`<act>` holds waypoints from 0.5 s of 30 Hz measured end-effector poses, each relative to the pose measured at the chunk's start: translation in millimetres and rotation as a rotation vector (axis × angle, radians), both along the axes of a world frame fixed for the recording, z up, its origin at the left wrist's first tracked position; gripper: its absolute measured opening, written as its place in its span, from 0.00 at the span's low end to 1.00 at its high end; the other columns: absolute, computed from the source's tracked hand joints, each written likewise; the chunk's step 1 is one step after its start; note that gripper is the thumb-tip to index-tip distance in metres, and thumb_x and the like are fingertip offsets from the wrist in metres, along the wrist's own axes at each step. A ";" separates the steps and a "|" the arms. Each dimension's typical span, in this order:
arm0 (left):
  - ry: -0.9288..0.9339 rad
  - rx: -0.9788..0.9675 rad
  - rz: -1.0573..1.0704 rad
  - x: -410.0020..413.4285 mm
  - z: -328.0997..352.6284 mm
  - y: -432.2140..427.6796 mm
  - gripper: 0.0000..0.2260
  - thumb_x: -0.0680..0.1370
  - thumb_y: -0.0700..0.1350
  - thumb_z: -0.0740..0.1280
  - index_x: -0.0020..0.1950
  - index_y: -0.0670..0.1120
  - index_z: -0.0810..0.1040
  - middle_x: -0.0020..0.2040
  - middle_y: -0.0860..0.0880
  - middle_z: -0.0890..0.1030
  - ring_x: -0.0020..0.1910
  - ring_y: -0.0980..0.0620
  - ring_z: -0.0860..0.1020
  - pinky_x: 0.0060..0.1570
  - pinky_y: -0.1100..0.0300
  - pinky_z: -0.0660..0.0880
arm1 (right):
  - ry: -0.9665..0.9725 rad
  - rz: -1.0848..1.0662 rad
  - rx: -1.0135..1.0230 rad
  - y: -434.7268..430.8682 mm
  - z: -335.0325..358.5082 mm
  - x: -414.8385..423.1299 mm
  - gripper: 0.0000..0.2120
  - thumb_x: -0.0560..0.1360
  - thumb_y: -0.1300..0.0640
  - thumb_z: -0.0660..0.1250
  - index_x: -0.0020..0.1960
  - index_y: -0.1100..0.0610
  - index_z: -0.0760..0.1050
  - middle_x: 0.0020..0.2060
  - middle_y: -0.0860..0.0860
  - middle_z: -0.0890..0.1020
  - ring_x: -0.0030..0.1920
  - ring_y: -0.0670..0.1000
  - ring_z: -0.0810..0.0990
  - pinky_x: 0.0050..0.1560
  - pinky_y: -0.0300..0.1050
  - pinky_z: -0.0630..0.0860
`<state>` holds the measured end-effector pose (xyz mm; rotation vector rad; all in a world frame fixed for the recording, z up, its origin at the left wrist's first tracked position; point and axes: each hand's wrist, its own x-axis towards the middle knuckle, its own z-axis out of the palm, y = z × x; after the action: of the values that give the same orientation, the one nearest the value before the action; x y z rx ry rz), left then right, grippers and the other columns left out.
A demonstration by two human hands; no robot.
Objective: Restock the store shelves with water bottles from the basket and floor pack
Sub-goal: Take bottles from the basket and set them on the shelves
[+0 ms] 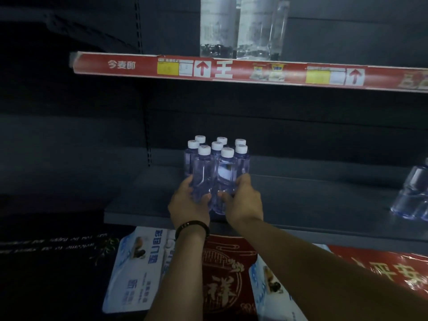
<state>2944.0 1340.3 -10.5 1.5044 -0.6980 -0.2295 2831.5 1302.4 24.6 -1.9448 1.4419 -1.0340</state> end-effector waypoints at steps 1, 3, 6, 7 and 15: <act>-0.013 0.022 -0.004 0.4 -1.1 1.6 0.28 0.74 0.36 0.78 0.69 0.57 0.78 0.46 0.60 0.80 0.51 0.53 0.82 0.56 0.59 0.79 | -0.006 0.008 0.022 0.3 1.1 -1.0 0.18 0.80 0.55 0.73 0.63 0.52 0.66 0.49 0.55 0.83 0.49 0.56 0.84 0.53 0.58 0.84; -0.039 0.079 -0.017 -1.3 0.1 4.8 0.28 0.75 0.34 0.76 0.71 0.53 0.78 0.54 0.53 0.84 0.55 0.51 0.83 0.59 0.59 0.79 | -0.005 0.029 0.047 3.4 3.4 -8.1 0.19 0.79 0.57 0.74 0.64 0.54 0.68 0.51 0.55 0.83 0.50 0.54 0.83 0.54 0.53 0.84; -0.056 0.185 -0.036 -11.1 11.9 13.7 0.28 0.76 0.35 0.73 0.73 0.50 0.73 0.64 0.45 0.79 0.63 0.44 0.79 0.63 0.55 0.76 | 0.032 0.061 0.048 12.9 8.3 -30.5 0.17 0.79 0.58 0.74 0.63 0.54 0.71 0.51 0.52 0.83 0.49 0.51 0.83 0.53 0.47 0.82; -0.069 0.229 -0.037 -17.1 18.2 19.3 0.28 0.76 0.36 0.73 0.74 0.50 0.71 0.66 0.44 0.76 0.64 0.43 0.78 0.64 0.53 0.75 | 0.053 0.081 0.054 17.4 10.6 -40.5 0.16 0.79 0.57 0.75 0.62 0.52 0.72 0.51 0.51 0.83 0.50 0.51 0.83 0.53 0.47 0.81; -0.267 0.424 -0.313 -90.2 59.5 95.5 0.11 0.80 0.46 0.72 0.61 0.50 0.77 0.53 0.52 0.82 0.52 0.52 0.80 0.52 0.60 0.74 | 0.456 0.234 0.072 75.8 25.5 -158.9 0.06 0.80 0.48 0.72 0.51 0.50 0.80 0.46 0.50 0.85 0.48 0.51 0.84 0.48 0.46 0.82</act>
<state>2853.8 1435.8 49.0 1.8438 -1.1550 -0.4397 2672.6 1378.2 50.0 -2.3262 1.4019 -0.4443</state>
